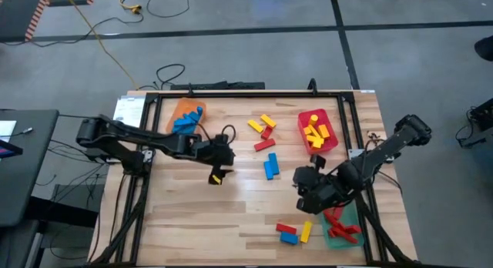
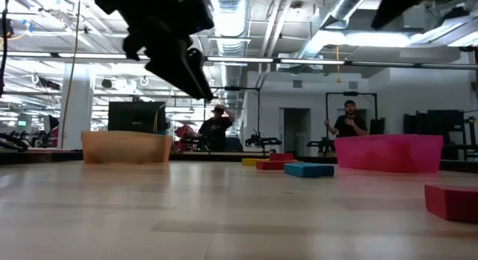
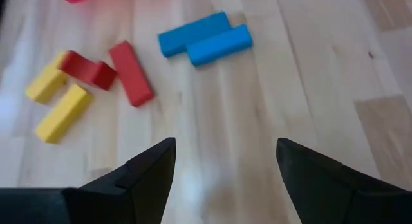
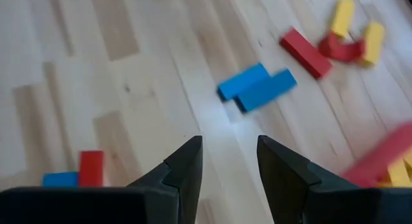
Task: Sort blocks
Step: Put the blue rectangle block into the orange bin
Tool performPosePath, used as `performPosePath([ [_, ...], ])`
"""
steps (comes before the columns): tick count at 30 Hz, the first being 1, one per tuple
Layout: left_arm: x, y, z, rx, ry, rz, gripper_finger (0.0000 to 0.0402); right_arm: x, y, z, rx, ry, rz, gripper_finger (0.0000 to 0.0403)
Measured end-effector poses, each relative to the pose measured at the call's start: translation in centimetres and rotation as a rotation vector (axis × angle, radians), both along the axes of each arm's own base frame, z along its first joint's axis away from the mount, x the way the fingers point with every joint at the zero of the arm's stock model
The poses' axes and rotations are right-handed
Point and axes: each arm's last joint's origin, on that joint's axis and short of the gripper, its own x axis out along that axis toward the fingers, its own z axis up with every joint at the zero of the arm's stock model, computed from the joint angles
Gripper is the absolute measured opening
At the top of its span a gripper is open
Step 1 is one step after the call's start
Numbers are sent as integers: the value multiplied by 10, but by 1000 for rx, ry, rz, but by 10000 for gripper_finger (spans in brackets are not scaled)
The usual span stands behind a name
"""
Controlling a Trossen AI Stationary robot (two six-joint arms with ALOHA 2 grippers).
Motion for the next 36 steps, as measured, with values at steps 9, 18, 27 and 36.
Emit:
performPosePath([
  [9,-2,14,5,16,-18,31,265,-13,8,-2,-14,4,-62,163],
  [18,-2,11,13,3,-77,4,265,-20,21,-2,-80,-130,-77,163],
  [27,-25,25,60,103,-275,-18,264,-26,24,-20,-147,-182,-100,163],
  [36,-44,45,39,76,-214,18,264,-26,22,-38,-132,-187,-136,163],
])
